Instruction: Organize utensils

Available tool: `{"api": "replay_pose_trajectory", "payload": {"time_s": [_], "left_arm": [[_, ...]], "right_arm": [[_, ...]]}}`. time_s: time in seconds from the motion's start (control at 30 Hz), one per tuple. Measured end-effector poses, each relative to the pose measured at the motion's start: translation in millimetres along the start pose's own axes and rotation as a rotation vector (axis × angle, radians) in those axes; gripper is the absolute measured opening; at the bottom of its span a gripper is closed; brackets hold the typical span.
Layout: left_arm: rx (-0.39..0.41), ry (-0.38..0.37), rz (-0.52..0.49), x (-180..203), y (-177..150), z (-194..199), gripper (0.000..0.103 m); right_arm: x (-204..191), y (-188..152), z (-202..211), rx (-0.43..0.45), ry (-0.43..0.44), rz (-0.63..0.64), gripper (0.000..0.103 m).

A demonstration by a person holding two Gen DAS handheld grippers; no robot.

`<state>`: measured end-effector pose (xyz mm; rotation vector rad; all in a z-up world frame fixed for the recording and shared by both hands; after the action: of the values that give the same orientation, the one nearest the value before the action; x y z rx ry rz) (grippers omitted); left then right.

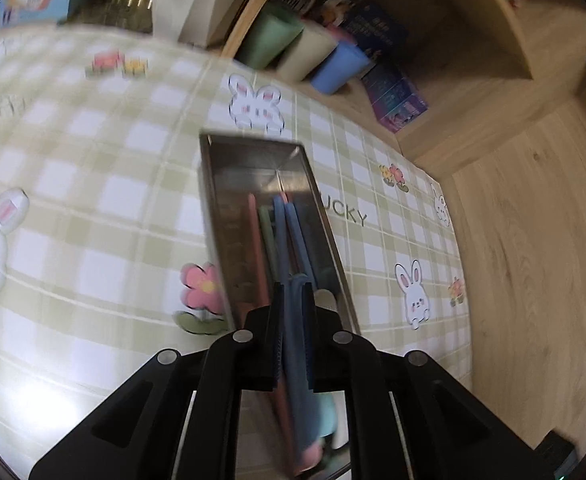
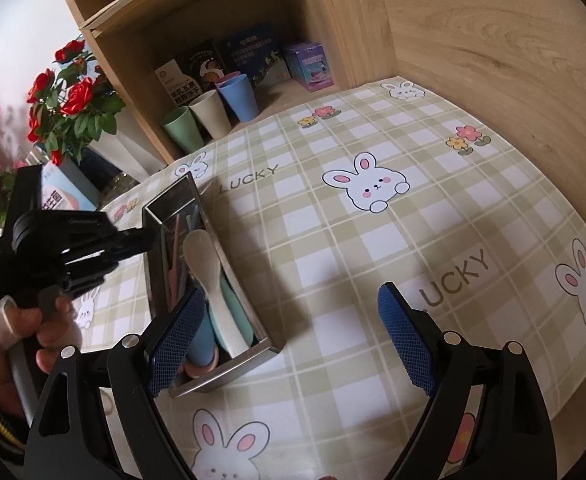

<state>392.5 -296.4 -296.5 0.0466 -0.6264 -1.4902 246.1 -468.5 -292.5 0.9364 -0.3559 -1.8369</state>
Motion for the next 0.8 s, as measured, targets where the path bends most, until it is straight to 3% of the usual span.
{"api": "replay_pose_trajectory", "payload": {"time_s": [0.47, 0.67, 0.8], "left_arm": [[0.186, 0.08, -0.145, -41.2, 8.8, 101.0, 0.022], [0.281, 0.111, -0.177, -71.9, 5.6, 161.3, 0.049], [0.334, 0.117, -0.166, -97.6, 4.8, 202.5, 0.081]], "right_arm": [[-71.5, 13.9, 39.0, 0.048, 0.007, 0.128, 0.085], [-106.4, 19.5, 62.1, 0.086, 0.008, 0.183, 0.085], [-137.6, 17.9, 73.2, 0.109, 0.021, 0.235, 0.085]]}}
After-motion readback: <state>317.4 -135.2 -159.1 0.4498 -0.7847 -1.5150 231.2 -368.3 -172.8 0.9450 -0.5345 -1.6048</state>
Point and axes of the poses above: each gripper's, at about its wrist camera, not at the fingertips, and z roughly against the way its jaws point, x to its right, y to its top, the point moved 9 cm from there along -z, roughly the way its jaws point, and after that the axes turned 9 degrees about y, right-handed, at the moved point
